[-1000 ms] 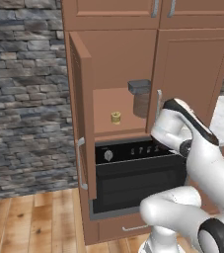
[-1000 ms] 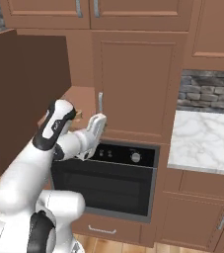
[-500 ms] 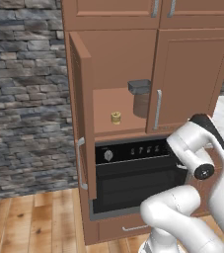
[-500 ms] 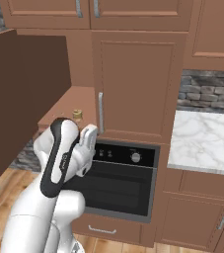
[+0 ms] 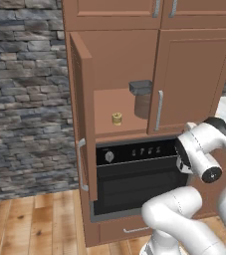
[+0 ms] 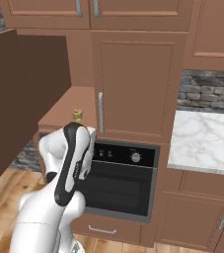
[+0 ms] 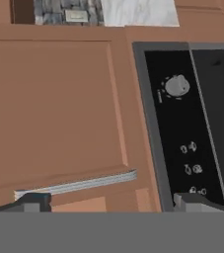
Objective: Pick the candle and jar from the dining table and place them in the open cabinet. Close the cabinet after placing the objects.
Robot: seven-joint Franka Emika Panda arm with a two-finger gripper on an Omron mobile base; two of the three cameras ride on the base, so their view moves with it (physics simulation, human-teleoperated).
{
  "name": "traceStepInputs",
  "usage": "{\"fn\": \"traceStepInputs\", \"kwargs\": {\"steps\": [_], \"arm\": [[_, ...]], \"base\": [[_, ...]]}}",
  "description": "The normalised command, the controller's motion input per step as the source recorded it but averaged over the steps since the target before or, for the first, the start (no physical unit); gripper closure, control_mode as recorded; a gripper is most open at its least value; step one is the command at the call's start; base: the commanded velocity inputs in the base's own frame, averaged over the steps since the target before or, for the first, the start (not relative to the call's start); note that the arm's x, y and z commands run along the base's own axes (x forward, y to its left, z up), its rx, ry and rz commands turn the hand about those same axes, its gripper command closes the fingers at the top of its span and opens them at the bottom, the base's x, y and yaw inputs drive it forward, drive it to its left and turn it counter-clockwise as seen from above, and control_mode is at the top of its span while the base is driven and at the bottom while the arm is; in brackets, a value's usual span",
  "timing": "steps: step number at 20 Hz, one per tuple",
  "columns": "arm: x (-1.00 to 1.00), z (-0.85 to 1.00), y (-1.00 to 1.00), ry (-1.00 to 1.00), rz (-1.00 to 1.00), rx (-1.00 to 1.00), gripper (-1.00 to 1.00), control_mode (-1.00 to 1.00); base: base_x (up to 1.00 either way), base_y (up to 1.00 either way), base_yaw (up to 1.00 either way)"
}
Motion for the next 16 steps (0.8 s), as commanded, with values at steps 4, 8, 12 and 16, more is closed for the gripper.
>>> {"fn": "traceStepInputs", "kwargs": {"steps": [4, 8, 12, 16], "arm": [[-0.84, 0.55, 0.0, 0.12, 0.09, -0.08, -1.0, -1.0], [-0.77, 0.79, -0.02, 0.1, 0.1, -0.1, -1.0, -1.0], [-0.44, 0.99, -0.19, 0.15, 0.12, -0.09, -1.0, -1.0], [-0.49, 1.0, -0.17, 0.09, 0.11, -0.09, -1.0, -1.0]], "base": [[0.0, 0.0, 0.0], [0.0, 0.0, 0.0], [0.0, 0.0, 0.0], [0.0, 0.0, 0.0]]}}
